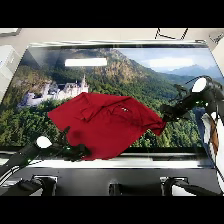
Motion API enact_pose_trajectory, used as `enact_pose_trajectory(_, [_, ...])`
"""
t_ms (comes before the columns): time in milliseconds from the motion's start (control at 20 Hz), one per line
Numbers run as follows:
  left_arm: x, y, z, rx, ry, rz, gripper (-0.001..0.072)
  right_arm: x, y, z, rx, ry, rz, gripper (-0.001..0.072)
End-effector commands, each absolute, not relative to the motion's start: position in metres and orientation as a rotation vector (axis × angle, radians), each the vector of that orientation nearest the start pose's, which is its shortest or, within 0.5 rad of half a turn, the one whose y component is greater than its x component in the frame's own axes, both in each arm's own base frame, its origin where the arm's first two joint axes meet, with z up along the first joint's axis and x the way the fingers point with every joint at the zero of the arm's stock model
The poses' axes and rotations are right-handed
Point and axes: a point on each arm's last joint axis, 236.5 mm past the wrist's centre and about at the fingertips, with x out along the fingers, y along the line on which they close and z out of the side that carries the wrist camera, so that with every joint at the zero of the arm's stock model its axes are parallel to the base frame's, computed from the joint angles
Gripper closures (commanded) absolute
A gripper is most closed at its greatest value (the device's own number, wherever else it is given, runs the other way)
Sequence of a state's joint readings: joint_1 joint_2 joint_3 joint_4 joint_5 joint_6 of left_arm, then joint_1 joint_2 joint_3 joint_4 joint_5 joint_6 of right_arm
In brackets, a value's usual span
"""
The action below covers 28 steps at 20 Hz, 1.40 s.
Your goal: Fold the clothes and pants, and hang the long-sleeved shirts on hangers.
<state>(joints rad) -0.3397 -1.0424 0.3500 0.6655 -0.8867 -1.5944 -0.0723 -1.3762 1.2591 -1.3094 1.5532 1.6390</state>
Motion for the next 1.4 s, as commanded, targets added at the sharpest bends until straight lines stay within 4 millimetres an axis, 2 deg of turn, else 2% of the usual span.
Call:
enact_pose_trajectory(0, [0.192, -0.234, -0.096, -0.848, 1.488, -0.292, 0.0638, 0.319, 0.043, 0.006, 0.343, 1.662, 0.105, 0.0674])
enact_pose_trajectory(50, [0.196, -0.239, -0.086, -0.790, 1.457, -0.370, 0.0684, 0.323, 0.046, 0.009, 0.353, 1.638, 0.120, 0.0673])
enact_pose_trajectory(100, [0.208, -0.245, -0.067, -0.713, 1.379, -0.476, 0.0685, 0.333, 0.055, 0.022, 0.352, 1.582, 0.188, 0.0673])
enact_pose_trajectory(150, [0.228, -0.252, -0.033, -0.579, 1.237, -0.612, 0.0686, 0.345, 0.060, 0.043, 0.340, 1.509, 0.235, 0.0673])
enact_pose_trajectory(200, [0.252, -0.252, 0.012, -0.436, 1.074, -0.688, 0.0687, 0.367, 0.059, 0.074, 0.323, 1.389, 0.241, 0.0674])
enact_pose_trajectory(250, [0.280, -0.243, 0.063, -0.333, 0.916, -0.689, 0.0687, 0.391, 0.056, 0.117, 0.298, 1.232, 0.239, 0.0674])
enact_pose_trajectory(300, [0.307, -0.227, 0.126, -0.254, 0.742, -0.655, 0.0686, 0.414, 0.052, 0.167, 0.269, 1.056, 0.230, 0.0674])
enact_pose_trajectory(350, [0.330, -0.203, 0.206, -0.190, 0.539, -0.602, 0.0686, 0.432, 0.046, 0.233, 0.237, 0.841, 0.217, 0.0674])
enact_pose_trajectory(400, [0.338, -0.175, 0.293, -0.149, 0.333, -0.544, 0.0685, 0.440, 0.038, 0.303, 0.201, 0.625, 0.195, 0.0674])
enact_pose_trajectory(450, [0.332, -0.150, 0.371, -0.129, 0.157, -0.493, 0.0685, 0.432, 0.030, 0.379, 0.153, 0.403, 0.173, 0.0674])
enact_pose_trajectory(500, [0.313, -0.124, 0.444, -0.124, -0.009, -0.445, 0.0684, 0.412, 0.023, 0.441, 0.107, 0.225, 0.145, 0.0674])
enact_pose_trajectory(550, [0.290, -0.106, 0.498, -0.121, -0.135, -0.411, 0.0684, 0.384, 0.014, 0.492, 0.070, 0.080, 0.104, 0.0674])
enact_pose_trajectory(600, [0.265, -0.094, 0.536, -0.116, -0.232, -0.389, 0.0684, 0.350, 0.006, 0.528, 0.039, -0.033, 0.062, 0.0674])
enact_pose_trajectory(650, [0.242, -0.087, 0.561, -0.111, -0.303, -0.380, 0.0684, 0.319, 0.001, 0.544, 0.016, -0.080, 0.033, 0.0674])
enact_pose_trajectory(700, [0.227, -0.085, 0.571, -0.110, -0.336, -0.380, 0.0684, 0.295, 0.000, 0.549, 0.003, -0.086, 0.019, 0.0674])
enact_pose_trajectory(750, [0.219, -0.085, 0.570, -0.110, -0.334, -0.387, 0.0684, 0.275, -0.001, 0.548, -0.007, -0.074, 0.008, 0.0674])
enact_pose_trajectory(850, [0.217, -0.089, 0.550, -0.094, -0.257, -0.402, 0.0684, 0.249, -0.002, 0.543, -0.016, -0.045, -0.003, 0.0674])
enact_pose_trajectory(900, [0.219, -0.091, 0.542, -0.104, -0.221, -0.408, 0.0684, 0.240, -0.003, 0.541, -0.021, -0.038, -0.011, 0.0674])
enact_pose_trajectory(1050, [0.221, -0.092, 0.540, -0.124, -0.208, -0.414, 0.0684, 0.221, -0.003, 0.548, -0.022, -0.068, -0.019, 0.0674])
enact_pose_trajectory(1150, [0.233, -0.094, 0.526, -0.143, -0.165, -0.414, 0.0684, 0.219, -0.004, 0.547, 0.003, -0.062, -0.022, 0.0674])
enact_pose_trajectory(1200, [0.249, -0.097, 0.507, -0.192, -0.102, -0.413, 0.0684, 0.227, -0.004, 0.536, 0.037, -0.019, -0.021, 0.0674])
enact_pose_trajectory(1250, [0.269, -0.100, 0.478, -0.234, -0.016, -0.409, 0.0684, 0.242, -0.005, 0.512, 0.049, 0.072, -0.023, 0.0674])
enact_pose_trajectory(1350, [0.319, -0.108, 0.388, -0.265, 0.208, -0.380, 0.0685, 0.291, -0.012, 0.452, 0.055, 0.266, -0.038, 0.0674])
